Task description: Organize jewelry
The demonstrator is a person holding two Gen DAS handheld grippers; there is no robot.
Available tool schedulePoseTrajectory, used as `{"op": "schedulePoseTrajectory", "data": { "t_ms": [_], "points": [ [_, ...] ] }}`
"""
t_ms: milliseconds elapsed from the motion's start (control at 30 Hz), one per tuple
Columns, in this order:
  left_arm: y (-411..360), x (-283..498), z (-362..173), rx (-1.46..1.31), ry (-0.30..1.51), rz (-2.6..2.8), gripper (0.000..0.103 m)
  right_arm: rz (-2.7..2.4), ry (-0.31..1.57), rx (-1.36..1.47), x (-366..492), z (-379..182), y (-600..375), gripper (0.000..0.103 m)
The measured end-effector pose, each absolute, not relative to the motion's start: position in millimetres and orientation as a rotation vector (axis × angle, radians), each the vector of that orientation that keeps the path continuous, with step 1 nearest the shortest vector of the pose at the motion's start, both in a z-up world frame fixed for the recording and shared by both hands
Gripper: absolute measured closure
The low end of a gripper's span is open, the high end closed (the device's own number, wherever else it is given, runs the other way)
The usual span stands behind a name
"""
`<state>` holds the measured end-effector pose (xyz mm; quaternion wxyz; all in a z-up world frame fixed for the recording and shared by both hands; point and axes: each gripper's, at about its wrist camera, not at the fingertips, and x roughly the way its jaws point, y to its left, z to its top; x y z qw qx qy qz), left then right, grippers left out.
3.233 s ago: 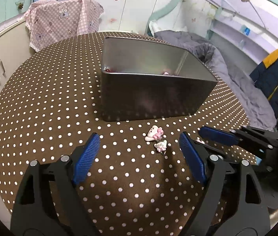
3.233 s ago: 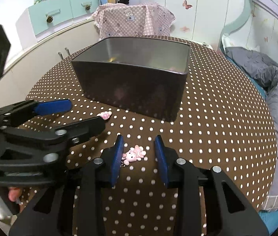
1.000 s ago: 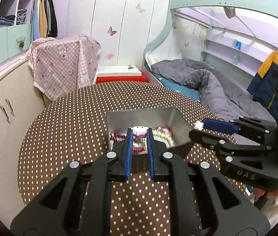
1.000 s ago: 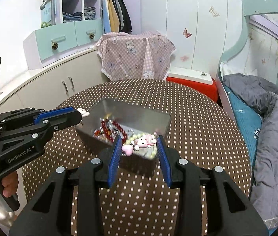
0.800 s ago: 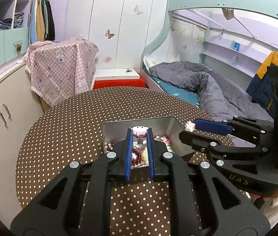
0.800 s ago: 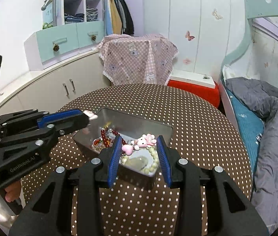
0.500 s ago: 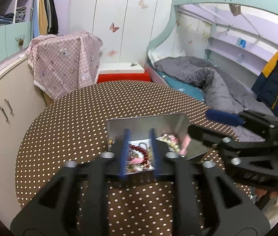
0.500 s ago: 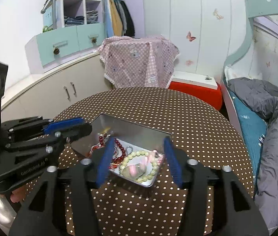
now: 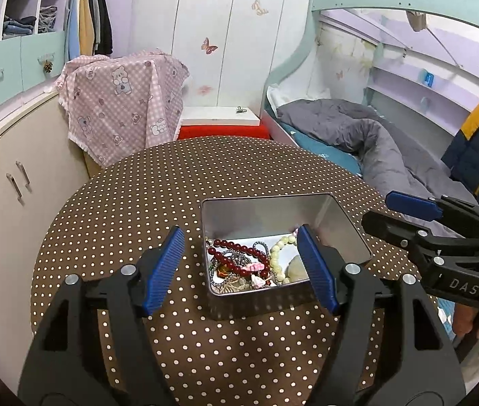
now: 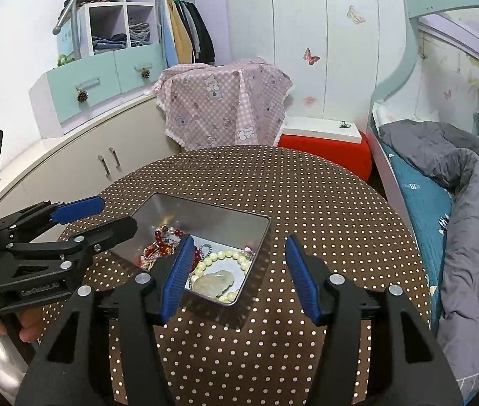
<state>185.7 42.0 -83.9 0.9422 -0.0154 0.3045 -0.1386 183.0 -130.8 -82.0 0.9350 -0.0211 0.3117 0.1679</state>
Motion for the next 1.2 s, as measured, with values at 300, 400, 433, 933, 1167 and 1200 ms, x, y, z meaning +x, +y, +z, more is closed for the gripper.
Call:
{"op": "schedulePoseTrajectory", "data": {
  "t_ms": [300, 400, 433, 933, 1167, 1200],
  "points": [
    [36.1, 168.3, -79.6, -0.020, 0.608, -0.284, 0.034, 0.324, 0.630, -0.030, 170.2, -78.2, -136.6, 0.050],
    [35.3, 160.6, -75.9, -0.013, 0.595, -0.277, 0.034, 0.318, 0.623, -0.028, 161.9, -75.7, -137.4, 0.050],
    [35.1, 158.0, -74.7, -0.013, 0.591, -0.276, 0.033, 0.317, 0.621, -0.028, 159.4, -75.4, -137.3, 0.048],
    [32.1, 101.3, -46.0, -0.004, 0.484, -0.256, 0.019, 0.305, 0.514, -0.036, 101.1, -48.8, -136.7, 0.025],
    [32.5, 72.8, -34.5, 0.000, 0.429, -0.233, 0.015, 0.296, 0.470, -0.039, 76.9, -39.8, -136.3, 0.017],
    [32.6, 69.6, -33.0, 0.000, 0.422, -0.229, 0.015, 0.294, 0.463, -0.040, 72.9, -38.7, -136.2, 0.016]
  ]
}}
